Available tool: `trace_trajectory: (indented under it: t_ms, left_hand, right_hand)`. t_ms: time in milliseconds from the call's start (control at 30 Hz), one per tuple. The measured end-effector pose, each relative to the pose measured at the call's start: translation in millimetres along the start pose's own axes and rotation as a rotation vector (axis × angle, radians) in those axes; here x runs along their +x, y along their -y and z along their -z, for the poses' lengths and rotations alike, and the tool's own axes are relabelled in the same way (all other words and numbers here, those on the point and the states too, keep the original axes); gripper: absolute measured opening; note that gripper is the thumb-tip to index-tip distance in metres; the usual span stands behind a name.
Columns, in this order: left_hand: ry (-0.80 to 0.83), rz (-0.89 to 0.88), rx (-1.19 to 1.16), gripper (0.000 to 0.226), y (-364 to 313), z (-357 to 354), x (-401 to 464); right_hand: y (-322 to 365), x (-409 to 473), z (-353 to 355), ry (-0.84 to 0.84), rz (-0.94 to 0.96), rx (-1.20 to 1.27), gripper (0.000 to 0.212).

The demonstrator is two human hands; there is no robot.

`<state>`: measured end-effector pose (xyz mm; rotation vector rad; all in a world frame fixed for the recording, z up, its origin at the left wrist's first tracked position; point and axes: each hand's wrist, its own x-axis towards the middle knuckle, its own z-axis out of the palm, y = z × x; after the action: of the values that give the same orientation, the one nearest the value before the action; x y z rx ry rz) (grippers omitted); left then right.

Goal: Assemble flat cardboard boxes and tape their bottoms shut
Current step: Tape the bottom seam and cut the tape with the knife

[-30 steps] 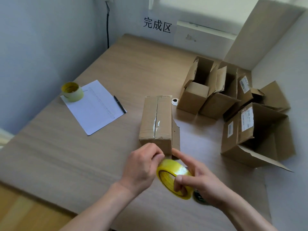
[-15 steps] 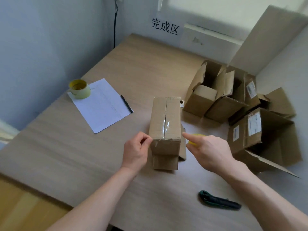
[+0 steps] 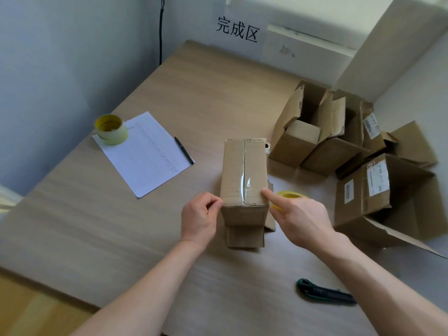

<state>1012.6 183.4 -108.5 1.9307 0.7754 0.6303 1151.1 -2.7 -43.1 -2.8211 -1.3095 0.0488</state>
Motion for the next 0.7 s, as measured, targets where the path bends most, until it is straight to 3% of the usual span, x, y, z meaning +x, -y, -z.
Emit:
trace_trajectory:
  t_ms: [167, 200, 300, 333, 367, 467, 533, 633, 700]
  left_hand:
    - [0.054, 0.14, -0.138, 0.003, -3.3, -13.0, 8.4]
    - [0.071, 0.229, -0.205, 0.009, -5.6, -17.5, 11.4]
    - [0.117, 0.5, -0.375, 0.059, -12.5, -26.3, 25.5]
    - [0.124, 0.463, -0.338, 0.067, -13.8, -28.2, 29.4]
    - [0.138, 0.317, -0.225, 0.067, -16.2, -28.6, 32.5]
    - [0.334, -0.233, 0.176, 0.053, -21.1, -40.2, 40.2]
    - [0.47, -0.319, 0.337, 0.049, -24.6, -50.1, 42.2]
    - [0.428, -0.445, 0.426, 0.045, -22.3, -55.2, 44.8]
    - [0.423, -0.57, 0.464, 0.054, -14.8, -52.4, 50.0]
  right_hand:
    - [-7.0, -0.3, -9.3, -0.005, -0.021, -0.017, 0.046]
    - [-9.8, -1.6, -10.9, 0.005, -0.028, -0.005, 0.047]
    - [-18.6, -3.1, -15.6, 0.022, -0.043, 0.089, 0.05]
    - [-20.8, -2.3, -16.7, 0.013, -0.047, 0.14, 0.05]
    - [-22.2, -1.3, -17.7, 0.0, -0.05, 0.185, 0.048]
    - [-23.7, 1.6, -20.3, -0.026, -0.058, 0.28, 0.044]
    - [-24.6, 2.1, -21.1, -0.023, -0.054, 0.328, 0.044]
    - [-29.9, 4.1, -23.0, -0.016, -0.054, 0.389, 0.045]
    - [-32.2, 4.5, -23.9, 0.003, -0.059, 0.433, 0.045]
